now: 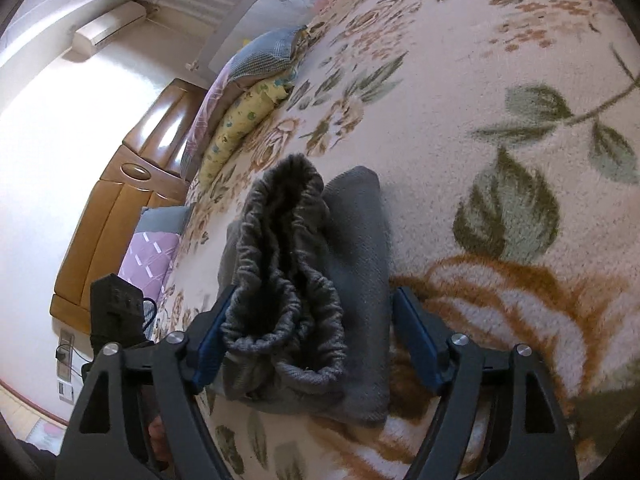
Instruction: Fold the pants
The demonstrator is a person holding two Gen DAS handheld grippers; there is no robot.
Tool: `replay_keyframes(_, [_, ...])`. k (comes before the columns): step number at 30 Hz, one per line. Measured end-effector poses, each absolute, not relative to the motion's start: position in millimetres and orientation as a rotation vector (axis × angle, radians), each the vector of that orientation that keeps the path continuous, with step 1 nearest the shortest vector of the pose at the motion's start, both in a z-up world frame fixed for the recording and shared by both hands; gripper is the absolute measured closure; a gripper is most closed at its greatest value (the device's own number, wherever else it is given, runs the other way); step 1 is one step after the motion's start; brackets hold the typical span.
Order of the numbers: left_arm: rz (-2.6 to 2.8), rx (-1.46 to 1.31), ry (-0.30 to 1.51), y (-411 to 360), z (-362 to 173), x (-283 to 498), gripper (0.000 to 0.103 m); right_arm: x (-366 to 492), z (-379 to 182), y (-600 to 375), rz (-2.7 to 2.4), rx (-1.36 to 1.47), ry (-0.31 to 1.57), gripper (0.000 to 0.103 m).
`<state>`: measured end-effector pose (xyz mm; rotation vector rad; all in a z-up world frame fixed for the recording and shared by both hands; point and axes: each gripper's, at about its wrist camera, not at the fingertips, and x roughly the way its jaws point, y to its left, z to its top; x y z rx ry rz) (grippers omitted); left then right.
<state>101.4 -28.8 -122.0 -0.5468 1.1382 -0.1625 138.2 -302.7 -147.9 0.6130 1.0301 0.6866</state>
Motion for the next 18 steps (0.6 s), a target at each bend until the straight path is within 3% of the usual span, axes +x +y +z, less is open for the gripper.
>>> replay_keyframes(2, [-0.183,-0.565,1.126,-27.9,-123.9,101.2,0.029,138.8,-149.6,-298.3,0.701,0.606,1.048,0.032])
replay_keyframes(4, [-0.24,-0.603,1.11,-27.0,-123.9,99.8,0.055,136.2,-149.0,-296.4,0.71,0.611,1.042,0.043])
replay_keyframes(10, [-0.249,-0.583,1.067,-27.2,-109.8,92.0,0.086,121.7,-136.5,-294.5,0.688,0.601,0.992,0.054])
replay_keyframes(18, [-0.212,-0.562,1.015,-13.2,-89.3,72.9,0.089,107.0,-100.9,-276.3,0.761,0.567,0.95,0.058])
